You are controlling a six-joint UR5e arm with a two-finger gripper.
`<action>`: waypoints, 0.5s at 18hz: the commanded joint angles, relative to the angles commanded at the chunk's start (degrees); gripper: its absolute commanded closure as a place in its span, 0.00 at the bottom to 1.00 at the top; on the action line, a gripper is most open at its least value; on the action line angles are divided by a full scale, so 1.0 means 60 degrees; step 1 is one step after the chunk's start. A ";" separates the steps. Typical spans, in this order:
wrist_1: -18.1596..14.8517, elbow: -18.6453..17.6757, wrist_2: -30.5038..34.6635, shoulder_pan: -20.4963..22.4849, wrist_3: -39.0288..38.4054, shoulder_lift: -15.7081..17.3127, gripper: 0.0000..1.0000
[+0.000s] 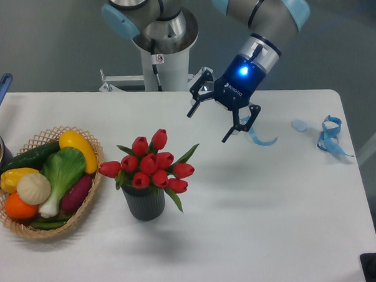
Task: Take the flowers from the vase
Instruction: 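Move the open gripper toward the red tulips in the grey vase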
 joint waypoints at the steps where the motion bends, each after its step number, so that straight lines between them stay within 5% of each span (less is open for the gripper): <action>1: 0.0324 0.0029 0.0000 -0.0161 -0.0015 -0.0191 0.00; 9: 0.0532 0.0381 -0.0015 -0.0749 -0.0439 -0.0808 0.00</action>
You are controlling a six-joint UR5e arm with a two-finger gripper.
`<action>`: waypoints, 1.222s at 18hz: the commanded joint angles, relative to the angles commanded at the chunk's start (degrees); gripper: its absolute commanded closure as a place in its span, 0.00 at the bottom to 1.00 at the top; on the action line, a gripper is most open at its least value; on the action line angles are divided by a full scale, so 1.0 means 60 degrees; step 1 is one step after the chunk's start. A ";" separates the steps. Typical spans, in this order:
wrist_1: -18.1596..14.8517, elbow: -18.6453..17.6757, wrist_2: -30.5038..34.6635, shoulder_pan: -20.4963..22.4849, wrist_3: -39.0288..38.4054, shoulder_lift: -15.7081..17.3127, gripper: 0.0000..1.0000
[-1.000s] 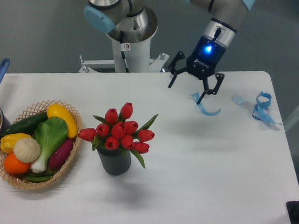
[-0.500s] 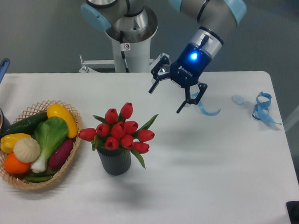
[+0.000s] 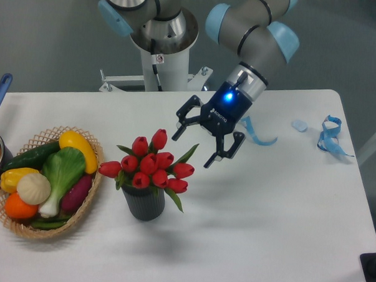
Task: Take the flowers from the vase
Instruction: 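Move the open gripper toward the red tulips in the grey vase, then lower the gripper around the tulip stems and close it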
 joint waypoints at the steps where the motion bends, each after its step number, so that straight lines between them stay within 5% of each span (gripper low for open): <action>1: 0.0015 0.0015 0.0000 -0.0015 -0.0001 -0.0015 0.00; 22: 0.0498 0.0308 0.0674 -0.1186 0.0014 -0.0571 0.00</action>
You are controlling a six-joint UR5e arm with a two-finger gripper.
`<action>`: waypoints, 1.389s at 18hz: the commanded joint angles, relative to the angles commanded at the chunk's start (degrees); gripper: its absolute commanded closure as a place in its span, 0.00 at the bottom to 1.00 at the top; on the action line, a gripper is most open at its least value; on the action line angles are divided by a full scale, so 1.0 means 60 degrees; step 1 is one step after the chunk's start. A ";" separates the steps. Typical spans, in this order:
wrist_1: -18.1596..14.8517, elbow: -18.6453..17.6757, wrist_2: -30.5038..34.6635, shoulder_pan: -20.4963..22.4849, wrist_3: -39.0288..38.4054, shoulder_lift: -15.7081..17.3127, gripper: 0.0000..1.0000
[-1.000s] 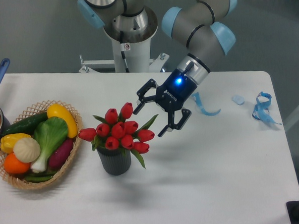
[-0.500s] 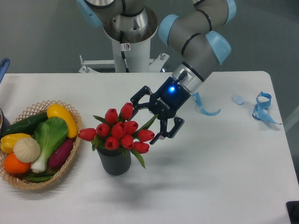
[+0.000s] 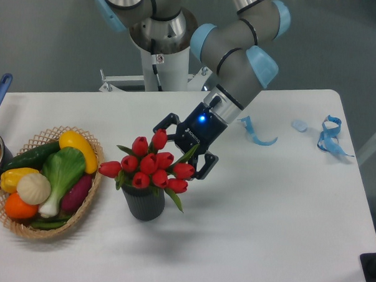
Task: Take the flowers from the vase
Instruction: 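Lower the gripper around the tulip stems and close it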
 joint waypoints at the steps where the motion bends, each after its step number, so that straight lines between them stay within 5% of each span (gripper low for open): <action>1: 0.0000 -0.0015 -0.0029 -0.0015 0.0000 0.0000 0.00; 17: 0.0132 -0.0015 -0.0352 -0.0279 -0.0176 -0.0176 0.00; 25: 0.0176 0.0015 -0.0381 -0.0279 -0.0337 -0.0161 0.30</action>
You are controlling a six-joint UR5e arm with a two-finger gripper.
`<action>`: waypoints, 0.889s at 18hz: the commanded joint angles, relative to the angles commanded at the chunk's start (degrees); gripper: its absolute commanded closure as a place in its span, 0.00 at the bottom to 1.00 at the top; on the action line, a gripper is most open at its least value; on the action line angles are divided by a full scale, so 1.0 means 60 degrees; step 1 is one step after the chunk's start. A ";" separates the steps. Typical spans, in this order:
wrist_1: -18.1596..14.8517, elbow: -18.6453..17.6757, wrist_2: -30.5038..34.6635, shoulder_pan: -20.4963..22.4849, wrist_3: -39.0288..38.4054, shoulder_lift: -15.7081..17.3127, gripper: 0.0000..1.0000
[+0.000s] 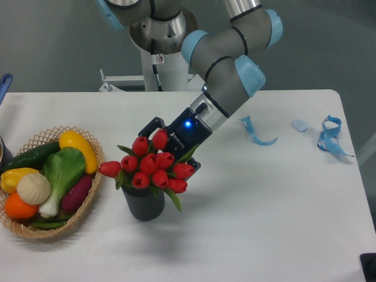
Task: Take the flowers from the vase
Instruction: 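Lower the gripper around the tulip stems and close it, then lift the gripped tulip bunch up out of the grey vase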
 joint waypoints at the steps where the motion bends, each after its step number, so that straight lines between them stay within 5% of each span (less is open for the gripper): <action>1: 0.0000 0.0000 0.0000 0.0000 -0.0015 0.0000 0.35; 10: 0.0015 0.0015 -0.0014 0.0015 0.0000 0.0058 0.77; 16: 0.0000 0.0000 -0.0014 0.0044 -0.0058 0.0102 0.83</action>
